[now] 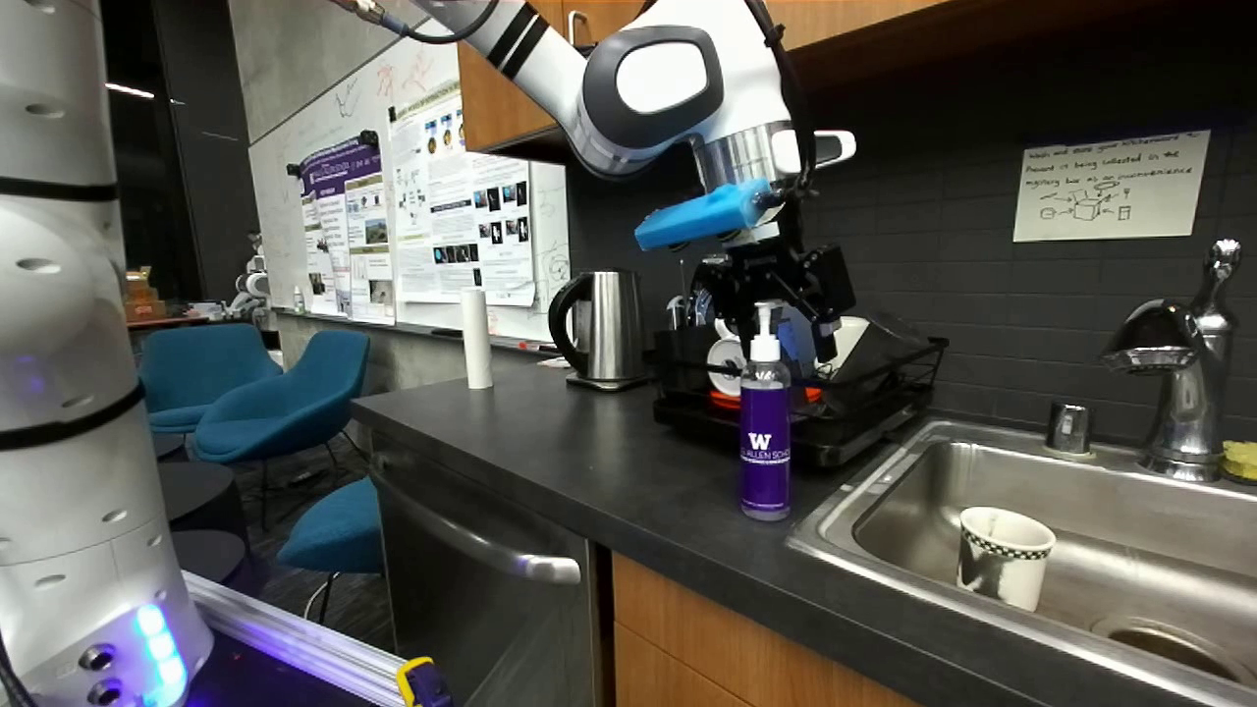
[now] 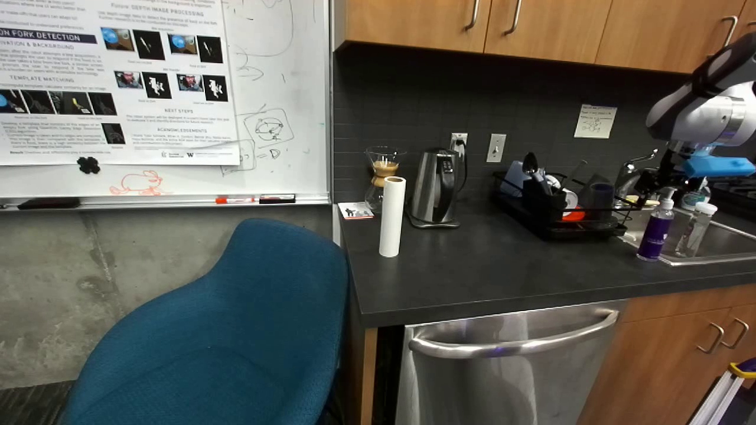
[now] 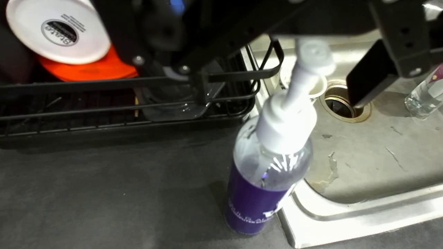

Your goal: Move the purple bottle closer to the paper towel roll

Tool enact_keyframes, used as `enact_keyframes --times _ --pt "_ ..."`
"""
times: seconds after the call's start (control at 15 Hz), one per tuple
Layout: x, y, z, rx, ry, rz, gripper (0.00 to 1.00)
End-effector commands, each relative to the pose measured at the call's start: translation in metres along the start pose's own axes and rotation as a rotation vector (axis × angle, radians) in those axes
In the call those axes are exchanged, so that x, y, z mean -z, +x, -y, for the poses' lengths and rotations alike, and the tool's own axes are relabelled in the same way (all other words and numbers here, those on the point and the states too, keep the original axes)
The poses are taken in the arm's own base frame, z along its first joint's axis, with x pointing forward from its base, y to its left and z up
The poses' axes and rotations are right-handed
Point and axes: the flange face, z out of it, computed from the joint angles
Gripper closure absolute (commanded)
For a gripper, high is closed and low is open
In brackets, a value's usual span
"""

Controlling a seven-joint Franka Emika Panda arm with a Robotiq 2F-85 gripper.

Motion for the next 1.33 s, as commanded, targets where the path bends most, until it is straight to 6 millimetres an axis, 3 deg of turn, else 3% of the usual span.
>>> enact_keyframes --times 0.0,0.6,1.27 --pt "0.005 -0.001 -0.002 -0.003 -0.016 0.006 0.0" --pt "0.019 0.001 -0.013 -0.02 -0.038 0.024 0.0" --pt "0.051 -0.005 -0.014 -0.028 0.008 0.001 0.0"
